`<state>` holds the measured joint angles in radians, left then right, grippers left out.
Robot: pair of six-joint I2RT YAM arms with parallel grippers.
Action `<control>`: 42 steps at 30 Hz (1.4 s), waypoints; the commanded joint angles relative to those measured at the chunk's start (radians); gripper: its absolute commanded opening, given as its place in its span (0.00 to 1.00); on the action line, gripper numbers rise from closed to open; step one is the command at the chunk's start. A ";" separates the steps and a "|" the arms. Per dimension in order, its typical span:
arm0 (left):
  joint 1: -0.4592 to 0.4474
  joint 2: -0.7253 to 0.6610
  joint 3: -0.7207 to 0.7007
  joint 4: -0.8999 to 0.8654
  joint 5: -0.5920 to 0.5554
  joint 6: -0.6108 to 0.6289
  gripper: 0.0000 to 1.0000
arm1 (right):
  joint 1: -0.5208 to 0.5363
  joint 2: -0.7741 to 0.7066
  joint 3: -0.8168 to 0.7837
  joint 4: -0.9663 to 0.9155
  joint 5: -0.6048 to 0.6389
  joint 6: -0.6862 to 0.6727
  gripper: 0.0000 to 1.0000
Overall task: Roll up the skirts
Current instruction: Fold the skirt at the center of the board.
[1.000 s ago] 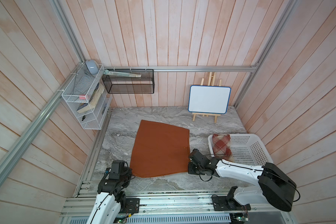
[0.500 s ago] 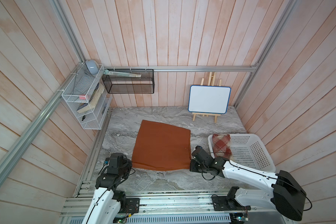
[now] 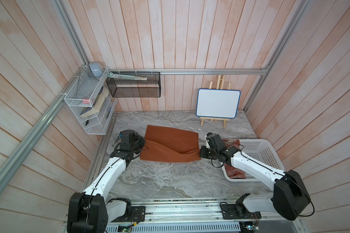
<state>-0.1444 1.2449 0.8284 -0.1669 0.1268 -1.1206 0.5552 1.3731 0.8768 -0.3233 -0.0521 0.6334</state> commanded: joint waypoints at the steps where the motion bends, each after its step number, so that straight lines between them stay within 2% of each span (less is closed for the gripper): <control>1: 0.001 0.054 0.079 0.103 -0.003 0.065 0.00 | -0.041 0.040 0.045 0.049 -0.068 -0.069 0.00; 5: 0.000 0.147 0.176 0.112 -0.017 0.101 0.00 | -0.089 0.094 0.106 0.068 -0.109 -0.098 0.00; 8: 0.000 0.226 0.213 0.142 -0.001 0.104 0.00 | -0.132 0.146 0.141 0.082 -0.163 -0.103 0.00; 11: 0.000 0.300 0.243 0.167 -0.006 0.118 0.00 | -0.151 0.191 0.181 0.083 -0.164 -0.107 0.00; 14: 0.003 0.362 0.274 0.216 -0.018 0.130 0.00 | -0.192 0.248 0.190 0.114 -0.234 -0.093 0.00; 22: 0.028 0.555 0.402 0.231 0.003 0.143 0.00 | -0.215 0.393 0.270 0.120 -0.264 -0.106 0.00; 31: 0.048 0.709 0.494 0.250 0.028 0.142 0.00 | -0.235 0.476 0.317 0.125 -0.266 -0.104 0.00; 42: 0.056 0.798 0.551 0.314 0.057 0.131 0.00 | -0.257 0.530 0.360 0.146 -0.275 -0.097 0.02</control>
<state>-0.0975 2.0243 1.3529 0.0956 0.1604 -0.9977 0.3130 1.8801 1.2121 -0.1928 -0.3168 0.5449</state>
